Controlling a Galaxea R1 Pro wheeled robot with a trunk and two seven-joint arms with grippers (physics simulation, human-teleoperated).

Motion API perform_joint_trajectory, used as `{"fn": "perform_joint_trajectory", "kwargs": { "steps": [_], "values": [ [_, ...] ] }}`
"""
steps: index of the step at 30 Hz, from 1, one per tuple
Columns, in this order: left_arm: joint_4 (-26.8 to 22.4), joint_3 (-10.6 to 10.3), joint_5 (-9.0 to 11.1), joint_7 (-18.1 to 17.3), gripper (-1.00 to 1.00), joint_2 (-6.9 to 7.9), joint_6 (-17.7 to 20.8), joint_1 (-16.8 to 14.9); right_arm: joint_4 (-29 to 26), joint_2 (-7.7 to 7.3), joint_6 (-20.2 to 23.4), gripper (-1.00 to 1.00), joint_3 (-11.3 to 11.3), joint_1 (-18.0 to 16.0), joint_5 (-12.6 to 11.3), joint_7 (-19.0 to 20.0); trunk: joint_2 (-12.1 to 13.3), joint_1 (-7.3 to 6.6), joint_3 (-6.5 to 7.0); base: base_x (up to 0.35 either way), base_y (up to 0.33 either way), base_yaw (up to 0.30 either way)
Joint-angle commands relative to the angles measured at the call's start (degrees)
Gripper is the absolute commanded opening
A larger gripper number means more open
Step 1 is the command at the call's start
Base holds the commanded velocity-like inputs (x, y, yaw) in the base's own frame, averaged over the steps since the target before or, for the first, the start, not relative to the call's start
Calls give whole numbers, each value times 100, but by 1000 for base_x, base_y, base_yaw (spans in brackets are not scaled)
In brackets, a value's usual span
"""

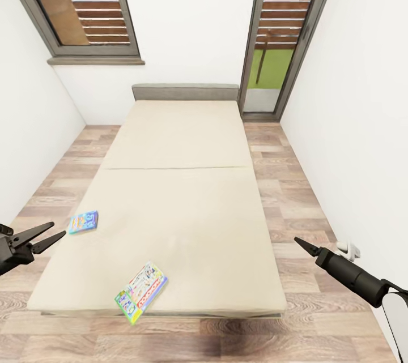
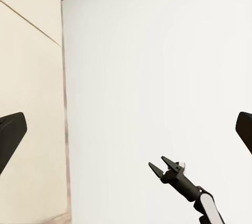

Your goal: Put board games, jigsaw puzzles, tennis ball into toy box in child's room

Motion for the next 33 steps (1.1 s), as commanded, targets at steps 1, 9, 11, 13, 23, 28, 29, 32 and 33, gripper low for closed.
{"fn": "perform_joint_trajectory", "kwargs": {
  "steps": [1,9,11,13,23,28,29,32,33],
  "values": [
    [0,2,-6,-18,100,0,23,-4,-3,1,39,100,-9,-5,-6,15,-9,3,1,0,0,0],
    [0,1,-6,-11,100,-42,19,-4,-3,2,38,100,-7,-5,-10,14,-9,3,77,0,0,0],
    [0,1,-6,-10,100,-70,18,-4,-3,2,36,100,-6,-5,-8,14,-9,3,95,0,0,0],
    [0,0,-6,-9,100,-85,16,-4,-3,2,34,100,-2,-5,-6,14,-9,3,114,0,0,0],
    [0,-67,-6,4,100,-106,15,-4,-3,2,29,100,1,-5,-4,14,-9,3,209,0,0,0],
    [0,-246,-13,8,100,-102,15,-4,-3,2,24,100,7,-5,3,14,-9,3,256,0,0,0],
    [0,-264,-14,8,100,-102,15,-4,-3,5,22,100,8,-5,3,14,-9,3,265,0,0,0],
    [0,-284,-14,9,100,-102,15,-4,-3,8,21,100,8,-5,4,14,-9,3,293,0,0,0],
    [0,-289,-15,9,100,-102,15,-4,-3,9,22,100,9,-5,4,14,-9,3,303,0,0,0]
  ]
}}
